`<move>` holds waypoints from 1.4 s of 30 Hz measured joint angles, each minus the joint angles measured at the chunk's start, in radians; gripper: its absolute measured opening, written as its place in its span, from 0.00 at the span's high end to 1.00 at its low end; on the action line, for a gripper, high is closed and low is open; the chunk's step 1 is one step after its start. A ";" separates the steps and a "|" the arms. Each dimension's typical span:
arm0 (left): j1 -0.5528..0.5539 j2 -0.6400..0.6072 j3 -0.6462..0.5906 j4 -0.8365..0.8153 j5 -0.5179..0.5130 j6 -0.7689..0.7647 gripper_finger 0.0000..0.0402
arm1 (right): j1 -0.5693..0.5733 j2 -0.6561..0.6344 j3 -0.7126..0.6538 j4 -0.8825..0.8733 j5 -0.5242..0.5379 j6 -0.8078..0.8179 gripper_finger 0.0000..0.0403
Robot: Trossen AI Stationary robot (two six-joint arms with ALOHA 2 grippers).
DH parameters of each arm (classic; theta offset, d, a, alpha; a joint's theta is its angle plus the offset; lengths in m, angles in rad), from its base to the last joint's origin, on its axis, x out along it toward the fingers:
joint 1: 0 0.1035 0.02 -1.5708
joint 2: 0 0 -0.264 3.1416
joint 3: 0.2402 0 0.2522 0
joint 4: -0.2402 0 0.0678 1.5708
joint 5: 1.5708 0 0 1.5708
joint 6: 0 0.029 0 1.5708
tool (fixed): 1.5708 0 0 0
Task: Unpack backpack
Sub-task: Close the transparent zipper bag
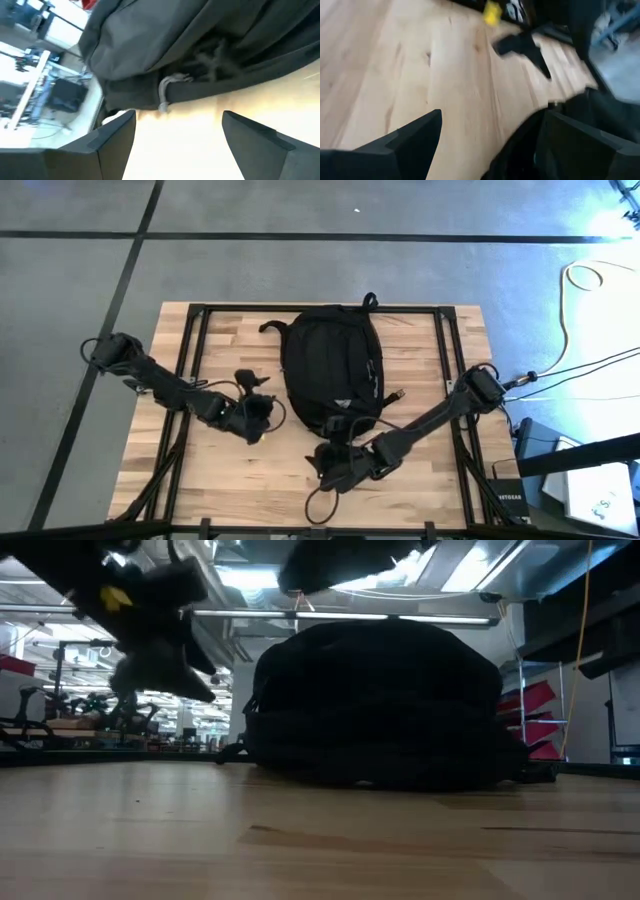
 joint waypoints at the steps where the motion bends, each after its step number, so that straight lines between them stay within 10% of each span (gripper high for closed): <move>1: 0.029 0.000 -0.009 0.007 0.008 0.014 0.30 | 0.000 0.000 0.000 0.017 0.000 -0.025 0.17; 8: 0.238 0.000 -0.101 0.363 0.367 0.204 0.30 | -0.024 0.001 0.000 0.041 0.079 -0.066 0.17; 26: 0.383 0.000 -0.113 0.321 0.440 0.319 0.79 | -0.021 0.002 0.000 0.040 0.074 -0.018 0.17; 42: 0.435 0.000 -0.113 0.395 0.510 0.334 0.86 | -0.021 0.002 0.000 0.040 0.073 -0.018 0.17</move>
